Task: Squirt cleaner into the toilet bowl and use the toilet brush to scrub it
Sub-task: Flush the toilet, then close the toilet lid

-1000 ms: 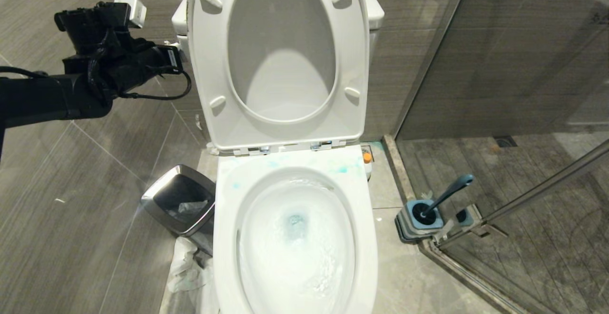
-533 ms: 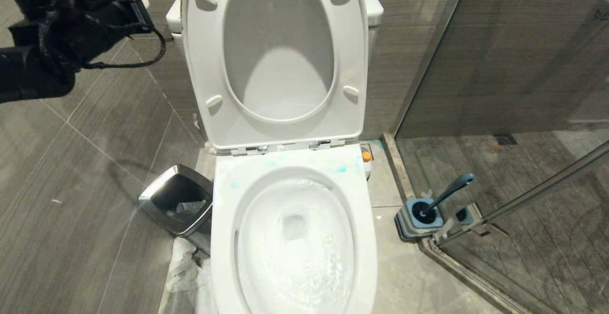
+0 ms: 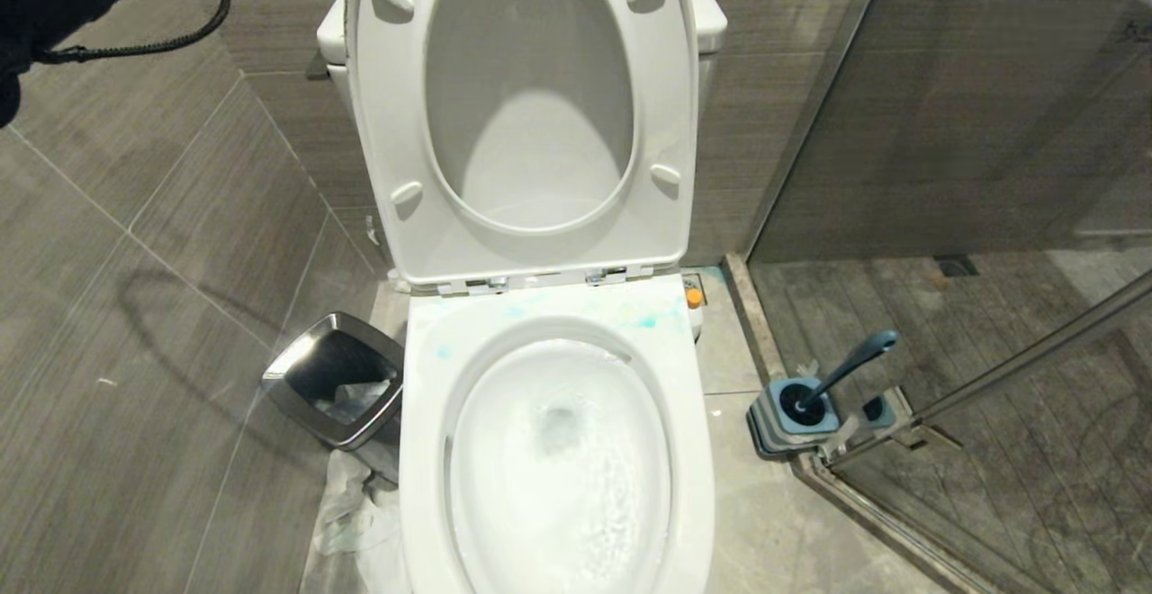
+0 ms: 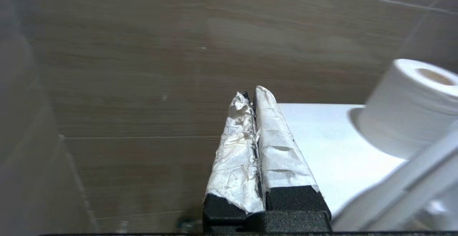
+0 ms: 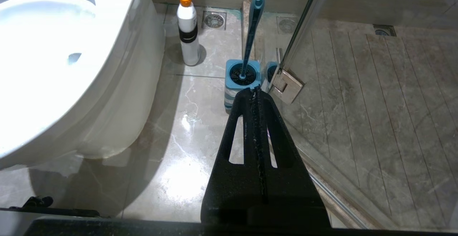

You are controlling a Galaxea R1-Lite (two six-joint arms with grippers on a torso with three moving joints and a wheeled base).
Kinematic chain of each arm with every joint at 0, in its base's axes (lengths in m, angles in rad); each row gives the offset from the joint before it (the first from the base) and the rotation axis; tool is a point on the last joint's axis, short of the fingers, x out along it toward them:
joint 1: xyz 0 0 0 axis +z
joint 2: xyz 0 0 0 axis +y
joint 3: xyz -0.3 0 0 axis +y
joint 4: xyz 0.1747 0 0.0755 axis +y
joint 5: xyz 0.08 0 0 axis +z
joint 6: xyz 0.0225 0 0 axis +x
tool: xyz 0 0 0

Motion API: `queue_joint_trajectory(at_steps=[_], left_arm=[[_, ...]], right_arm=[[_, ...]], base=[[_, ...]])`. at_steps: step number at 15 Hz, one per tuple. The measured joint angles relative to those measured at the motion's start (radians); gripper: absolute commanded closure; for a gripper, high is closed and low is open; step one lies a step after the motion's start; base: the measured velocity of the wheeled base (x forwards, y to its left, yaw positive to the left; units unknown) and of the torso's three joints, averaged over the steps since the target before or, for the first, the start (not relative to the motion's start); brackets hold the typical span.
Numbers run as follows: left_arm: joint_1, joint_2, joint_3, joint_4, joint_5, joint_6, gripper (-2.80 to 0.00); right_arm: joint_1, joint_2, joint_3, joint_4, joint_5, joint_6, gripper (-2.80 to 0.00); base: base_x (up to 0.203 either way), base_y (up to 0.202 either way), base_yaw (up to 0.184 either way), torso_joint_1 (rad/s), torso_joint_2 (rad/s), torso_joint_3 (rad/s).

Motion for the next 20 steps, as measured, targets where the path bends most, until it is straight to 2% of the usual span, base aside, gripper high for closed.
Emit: queue_joint_trajectory(at_steps=[2, 4, 6, 7, 9, 12, 15, 20], left_arm=[[-0.001, -0.009, 0.001, 0.030, -0.083, -0.057, 0.00], [0.003, -0.005, 0.001, 0.030, -0.202, -0.104, 0.00], [0.004, 0.023, 0.000, -0.037, -0.319, -0.116, 0.00], [0.002, 0.044, 0.000, -0.084, -0.343, -0.114, 0.00], [-0.011, 0.081, 0.000, -0.140, -0.348, -0.084, 0.00], [-0.038, 0.131, 0.000, -0.146, -0.341, 0.007, 0.00], [-0.065, 0.166, 0.000, -0.162, -0.271, 0.027, 0.00], [-0.093, 0.199, 0.000, -0.181, -0.266, 0.046, 0.00]], right_arm=[[0.000, 0.000, 0.000, 0.000, 0.000, 0.000, 0.00], [0.000, 0.000, 0.000, 0.000, 0.000, 0.000, 0.00], [0.000, 0.000, 0.000, 0.000, 0.000, 0.000, 0.00], [0.000, 0.000, 0.000, 0.000, 0.000, 0.000, 0.00], [0.000, 0.000, 0.000, 0.000, 0.000, 0.000, 0.00], [0.000, 0.000, 0.000, 0.000, 0.000, 0.000, 0.00], [0.000, 0.000, 0.000, 0.000, 0.000, 0.000, 0.00], [0.000, 0.000, 0.000, 0.000, 0.000, 0.000, 0.00]], base=[[0.000, 0.000, 0.000, 0.000, 0.00, 0.000], [0.000, 0.000, 0.000, 0.000, 0.00, 0.000], [0.000, 0.000, 0.000, 0.000, 0.00, 0.000], [0.000, 0.000, 0.000, 0.000, 0.00, 0.000], [0.000, 0.000, 0.000, 0.000, 0.00, 0.000], [0.000, 0.000, 0.000, 0.000, 0.00, 0.000], [0.000, 0.000, 0.000, 0.000, 0.00, 0.000], [0.000, 0.000, 0.000, 0.000, 0.00, 0.000]])
